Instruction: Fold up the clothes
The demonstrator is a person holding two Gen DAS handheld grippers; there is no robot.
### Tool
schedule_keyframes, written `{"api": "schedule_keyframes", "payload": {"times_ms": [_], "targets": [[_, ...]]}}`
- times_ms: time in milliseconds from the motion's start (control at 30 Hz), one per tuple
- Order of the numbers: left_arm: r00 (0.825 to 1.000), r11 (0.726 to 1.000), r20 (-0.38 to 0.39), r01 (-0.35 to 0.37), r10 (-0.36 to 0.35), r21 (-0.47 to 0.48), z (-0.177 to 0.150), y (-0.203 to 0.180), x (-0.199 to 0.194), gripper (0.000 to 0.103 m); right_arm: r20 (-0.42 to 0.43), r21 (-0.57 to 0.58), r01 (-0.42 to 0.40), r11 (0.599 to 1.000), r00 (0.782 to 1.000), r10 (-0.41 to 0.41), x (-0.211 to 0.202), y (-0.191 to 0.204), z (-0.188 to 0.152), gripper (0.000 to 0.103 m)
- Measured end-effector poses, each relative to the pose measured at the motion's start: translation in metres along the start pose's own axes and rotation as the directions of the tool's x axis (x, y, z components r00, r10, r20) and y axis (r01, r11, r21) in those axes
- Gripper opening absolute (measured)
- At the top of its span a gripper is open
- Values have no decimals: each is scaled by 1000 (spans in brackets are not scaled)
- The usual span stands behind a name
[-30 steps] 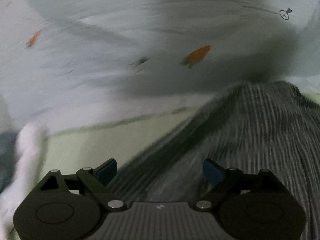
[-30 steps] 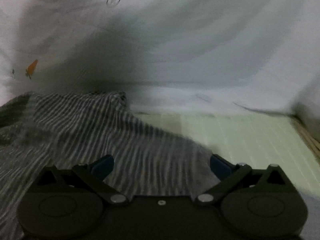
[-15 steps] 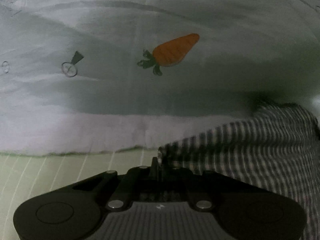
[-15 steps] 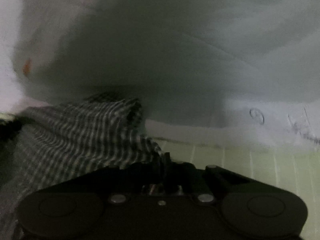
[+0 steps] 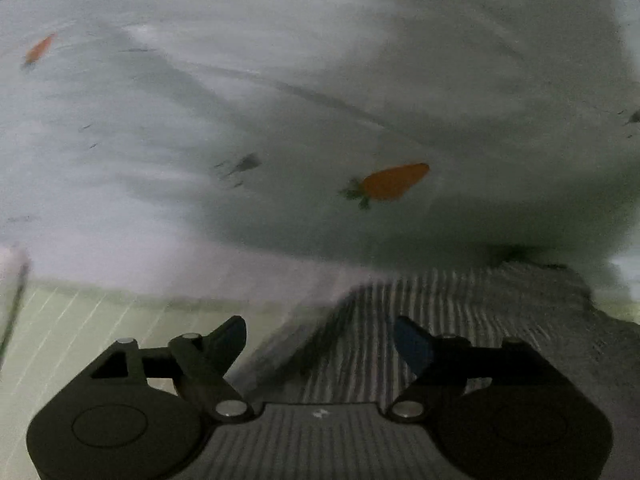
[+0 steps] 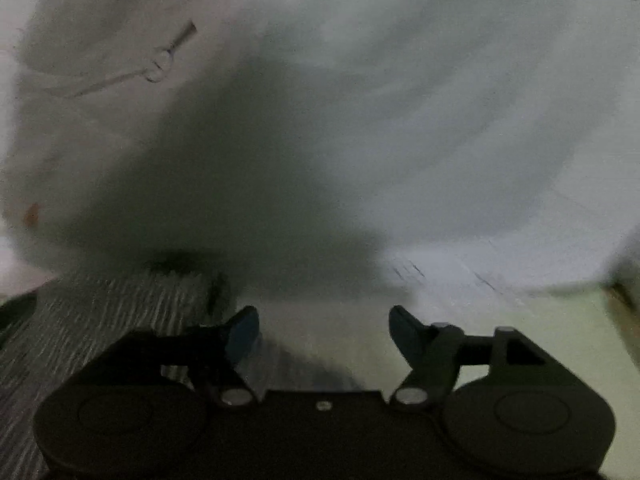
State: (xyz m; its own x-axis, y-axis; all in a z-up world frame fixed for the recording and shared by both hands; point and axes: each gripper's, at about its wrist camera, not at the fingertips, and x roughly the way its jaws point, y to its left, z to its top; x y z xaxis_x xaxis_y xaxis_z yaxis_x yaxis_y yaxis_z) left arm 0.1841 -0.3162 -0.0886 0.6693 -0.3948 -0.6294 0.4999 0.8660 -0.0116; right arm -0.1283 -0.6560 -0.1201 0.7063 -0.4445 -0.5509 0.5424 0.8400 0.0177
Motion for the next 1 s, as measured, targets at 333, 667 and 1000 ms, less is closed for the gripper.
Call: {"api": "schedule_keyframes", "payload": {"times_ms": [333,667,1000], "targets": [[929,966,-332,-219,164,-137,-171,56,-176,85,-282,193,126,973,957,-68,-189,-35,-180,81],[921,957,-340,-252,190,-146,-218,21,-226,89,-330,132,60,989,944,-13,-238,-27,-204,1],[931,976,-347,-167,111,-138,-228,-23,-245,89,-306,171,277,946,927,-216,-230,-97,-199,0]]}}
